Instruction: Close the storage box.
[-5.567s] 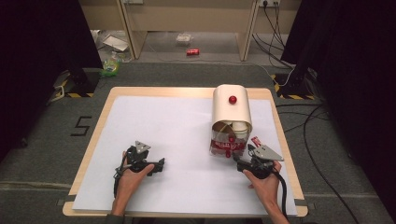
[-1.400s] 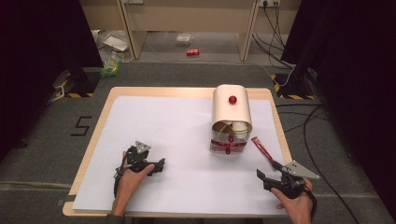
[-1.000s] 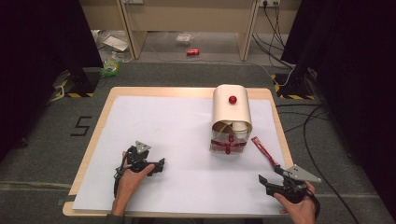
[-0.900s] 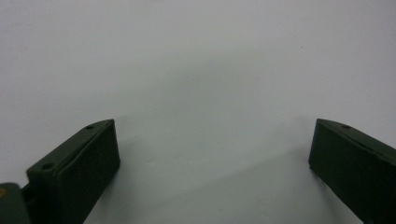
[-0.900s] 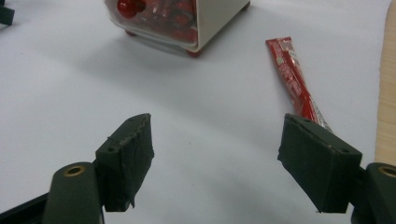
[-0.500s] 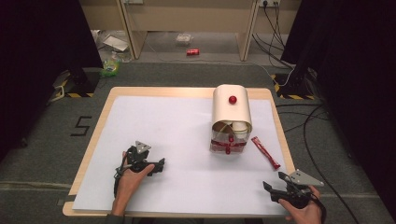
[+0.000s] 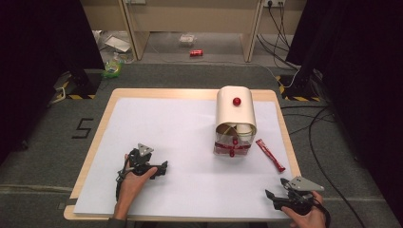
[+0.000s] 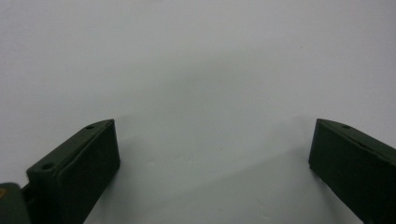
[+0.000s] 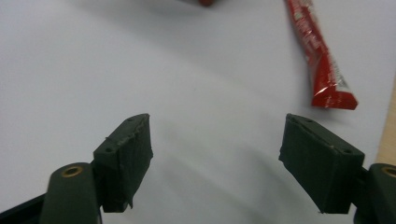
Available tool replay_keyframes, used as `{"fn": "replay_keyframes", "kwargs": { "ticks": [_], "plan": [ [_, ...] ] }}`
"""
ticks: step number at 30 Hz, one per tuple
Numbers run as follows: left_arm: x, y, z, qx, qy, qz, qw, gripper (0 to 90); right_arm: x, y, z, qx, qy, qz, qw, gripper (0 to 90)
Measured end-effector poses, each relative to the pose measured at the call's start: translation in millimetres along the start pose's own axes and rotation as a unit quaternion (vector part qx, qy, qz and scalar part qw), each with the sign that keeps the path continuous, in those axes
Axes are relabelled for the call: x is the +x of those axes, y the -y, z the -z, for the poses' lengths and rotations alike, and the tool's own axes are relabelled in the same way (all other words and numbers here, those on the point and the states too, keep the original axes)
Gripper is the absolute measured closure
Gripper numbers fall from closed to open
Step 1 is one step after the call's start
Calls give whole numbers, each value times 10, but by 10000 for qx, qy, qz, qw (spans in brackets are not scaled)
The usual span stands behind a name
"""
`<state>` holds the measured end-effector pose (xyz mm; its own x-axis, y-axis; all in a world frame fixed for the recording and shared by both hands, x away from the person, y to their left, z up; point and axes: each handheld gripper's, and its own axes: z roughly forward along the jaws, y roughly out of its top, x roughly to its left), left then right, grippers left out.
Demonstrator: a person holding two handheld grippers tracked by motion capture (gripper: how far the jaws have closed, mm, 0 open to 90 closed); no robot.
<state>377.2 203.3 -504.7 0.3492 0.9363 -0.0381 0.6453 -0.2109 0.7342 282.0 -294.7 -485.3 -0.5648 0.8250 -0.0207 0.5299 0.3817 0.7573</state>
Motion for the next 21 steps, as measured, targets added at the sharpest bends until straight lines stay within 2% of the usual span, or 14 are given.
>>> {"fn": "replay_keyframes", "kwargs": {
  "ticks": [1,3,21],
  "plan": [
    [0,0,0,1,0,-1,10000,10,21,14,-33,151,-45,65,9999,247],
    [0,0,0,0,0,-1,10000,10,38,25,-59,272,-117,111,9995,246],
    [0,0,0,1,1,-2,10000,10,25,47,-77,225,-191,110,9995,225]
  ]
}}
